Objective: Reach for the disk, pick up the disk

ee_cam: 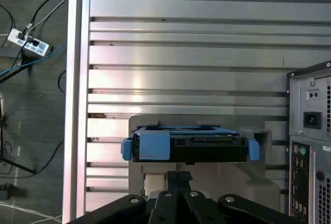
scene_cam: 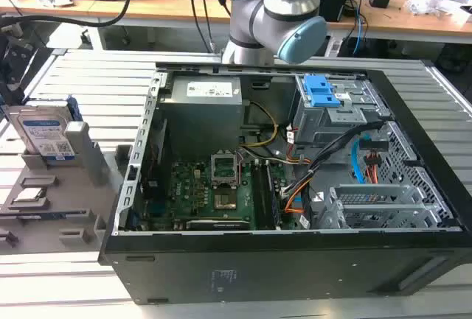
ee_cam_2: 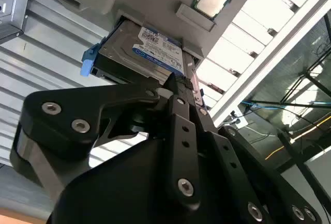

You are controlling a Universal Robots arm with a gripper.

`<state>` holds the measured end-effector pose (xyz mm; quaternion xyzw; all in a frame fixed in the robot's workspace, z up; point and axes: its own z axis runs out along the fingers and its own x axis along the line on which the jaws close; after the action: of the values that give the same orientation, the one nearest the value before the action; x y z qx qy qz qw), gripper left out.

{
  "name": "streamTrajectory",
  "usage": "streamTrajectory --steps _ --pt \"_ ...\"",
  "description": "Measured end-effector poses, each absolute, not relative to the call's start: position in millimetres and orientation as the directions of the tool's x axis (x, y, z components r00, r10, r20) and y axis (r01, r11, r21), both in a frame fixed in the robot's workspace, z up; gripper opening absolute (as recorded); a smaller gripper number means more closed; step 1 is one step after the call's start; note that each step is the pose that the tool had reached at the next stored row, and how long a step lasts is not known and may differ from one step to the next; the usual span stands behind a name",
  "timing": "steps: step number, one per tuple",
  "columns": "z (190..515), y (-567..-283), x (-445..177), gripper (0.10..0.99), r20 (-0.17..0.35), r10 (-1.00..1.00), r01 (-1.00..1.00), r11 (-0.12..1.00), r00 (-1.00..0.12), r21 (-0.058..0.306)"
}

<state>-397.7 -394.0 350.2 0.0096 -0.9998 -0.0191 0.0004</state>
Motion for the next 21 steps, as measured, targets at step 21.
streamTrajectory --steps 21 --pt "350.2 -394.0 -397.7 0.106 0.0 -0.406 -0.406 0.913 -0.914 0.038"
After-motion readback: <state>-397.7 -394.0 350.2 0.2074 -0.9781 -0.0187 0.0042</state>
